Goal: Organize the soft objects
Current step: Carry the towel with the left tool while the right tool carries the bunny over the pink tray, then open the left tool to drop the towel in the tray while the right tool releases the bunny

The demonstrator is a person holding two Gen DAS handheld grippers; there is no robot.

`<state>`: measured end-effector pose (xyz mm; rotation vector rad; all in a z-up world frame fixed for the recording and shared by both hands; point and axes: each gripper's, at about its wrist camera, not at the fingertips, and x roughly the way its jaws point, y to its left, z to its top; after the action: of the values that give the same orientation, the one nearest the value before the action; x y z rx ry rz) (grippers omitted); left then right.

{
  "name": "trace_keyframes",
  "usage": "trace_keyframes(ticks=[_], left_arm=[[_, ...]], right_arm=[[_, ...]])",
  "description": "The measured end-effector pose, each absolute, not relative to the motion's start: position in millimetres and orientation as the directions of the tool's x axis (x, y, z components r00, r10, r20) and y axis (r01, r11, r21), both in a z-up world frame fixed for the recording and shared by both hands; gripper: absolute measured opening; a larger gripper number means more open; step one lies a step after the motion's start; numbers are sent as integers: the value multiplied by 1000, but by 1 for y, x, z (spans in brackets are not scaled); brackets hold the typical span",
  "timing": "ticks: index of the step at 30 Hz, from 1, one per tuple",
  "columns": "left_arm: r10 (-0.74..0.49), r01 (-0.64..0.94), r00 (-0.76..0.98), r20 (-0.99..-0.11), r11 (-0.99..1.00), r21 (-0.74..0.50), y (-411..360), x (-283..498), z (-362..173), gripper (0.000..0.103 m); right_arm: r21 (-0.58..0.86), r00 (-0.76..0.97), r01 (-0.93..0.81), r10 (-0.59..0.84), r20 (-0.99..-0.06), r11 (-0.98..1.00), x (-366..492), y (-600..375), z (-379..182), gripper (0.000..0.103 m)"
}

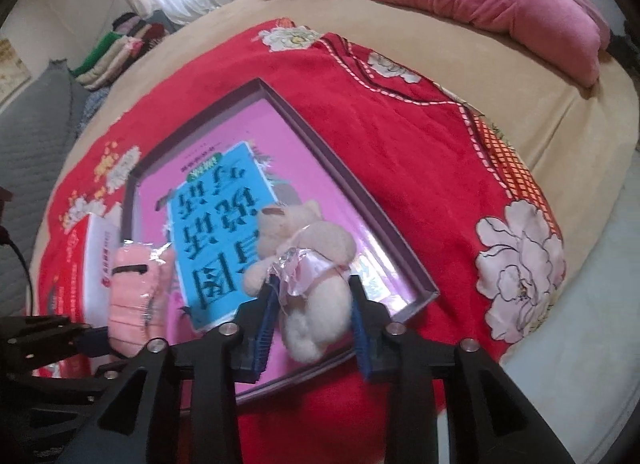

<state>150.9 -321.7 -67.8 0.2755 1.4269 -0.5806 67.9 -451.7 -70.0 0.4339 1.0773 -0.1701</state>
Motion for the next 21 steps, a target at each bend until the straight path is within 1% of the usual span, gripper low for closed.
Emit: trace_keyframes(ticks=[4,5,7,9,14,16,21], left_arm=[[-203,539,39,-978,829,-151,-322,150,-69,37],[-204,542,36,-978,826,-152,-322,149,-69,37],[-207,545,30,-978,824,-157,-322,149,-69,37],[-200,543,23,-980,825,-156,-323,149,-71,37],[-186,546,21,-982,825,-145,-323,148,-73,37],[-184,543,21,-983,827,-144,-324,149,-74,38],[-150,549,31,-988,829,-108,-326,148,-76,38]], right_arm=[[241,475,355,47,-879,903,65,-453,-65,38],[240,481,361,41,-876,901,63,-454,-63,40],[239,487,360,37,-872,902,62,-455,-60,47],[239,493,362,32,-869,901,59,-456,-56,49],[235,511,376,11,-860,896,50,-459,-44,50],[231,515,378,3,-857,897,47,-459,-40,53],[218,520,374,-9,-854,902,43,-457,-30,54]])
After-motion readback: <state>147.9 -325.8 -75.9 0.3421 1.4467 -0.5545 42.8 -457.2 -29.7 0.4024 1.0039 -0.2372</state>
